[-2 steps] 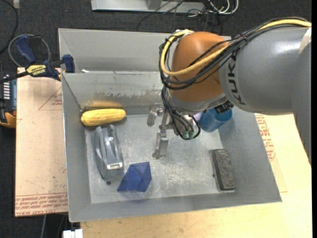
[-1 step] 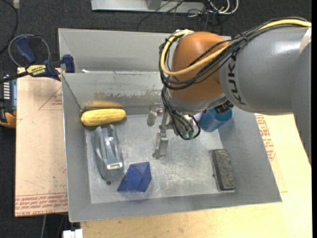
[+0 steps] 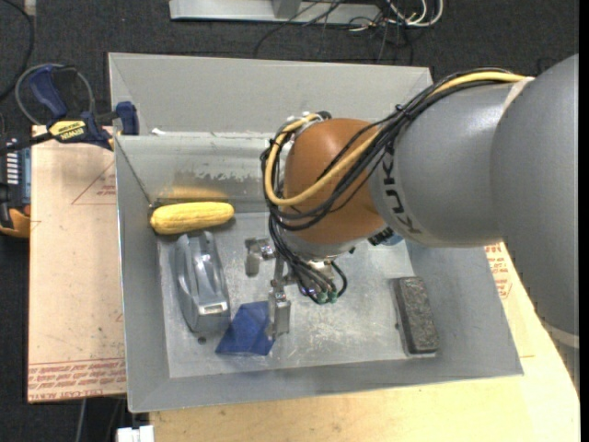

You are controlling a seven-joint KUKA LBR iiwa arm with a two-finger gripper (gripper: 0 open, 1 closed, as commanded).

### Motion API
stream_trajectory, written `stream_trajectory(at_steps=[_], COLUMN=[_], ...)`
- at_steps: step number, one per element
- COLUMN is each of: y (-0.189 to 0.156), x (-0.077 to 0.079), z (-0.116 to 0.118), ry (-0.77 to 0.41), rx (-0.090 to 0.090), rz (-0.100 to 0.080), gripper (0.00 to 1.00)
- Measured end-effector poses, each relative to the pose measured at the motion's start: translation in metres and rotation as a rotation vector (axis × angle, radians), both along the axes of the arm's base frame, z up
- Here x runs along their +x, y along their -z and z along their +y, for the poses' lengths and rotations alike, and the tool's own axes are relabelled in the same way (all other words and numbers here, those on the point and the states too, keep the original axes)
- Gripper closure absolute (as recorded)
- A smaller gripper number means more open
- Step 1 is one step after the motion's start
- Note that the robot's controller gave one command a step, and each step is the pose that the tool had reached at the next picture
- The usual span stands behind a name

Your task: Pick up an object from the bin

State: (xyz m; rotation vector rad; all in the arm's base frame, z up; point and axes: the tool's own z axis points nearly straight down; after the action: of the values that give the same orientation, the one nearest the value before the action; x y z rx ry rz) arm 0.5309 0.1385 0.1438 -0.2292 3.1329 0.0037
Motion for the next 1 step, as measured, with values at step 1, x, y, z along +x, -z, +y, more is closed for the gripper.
stream_trajectory(at_steps=[1], y=[-0.0021], x=[0.0014], z=[-0.0181], ry=[-0.013], rx=[0.001], rz=[-0.004], gripper=[0.0])
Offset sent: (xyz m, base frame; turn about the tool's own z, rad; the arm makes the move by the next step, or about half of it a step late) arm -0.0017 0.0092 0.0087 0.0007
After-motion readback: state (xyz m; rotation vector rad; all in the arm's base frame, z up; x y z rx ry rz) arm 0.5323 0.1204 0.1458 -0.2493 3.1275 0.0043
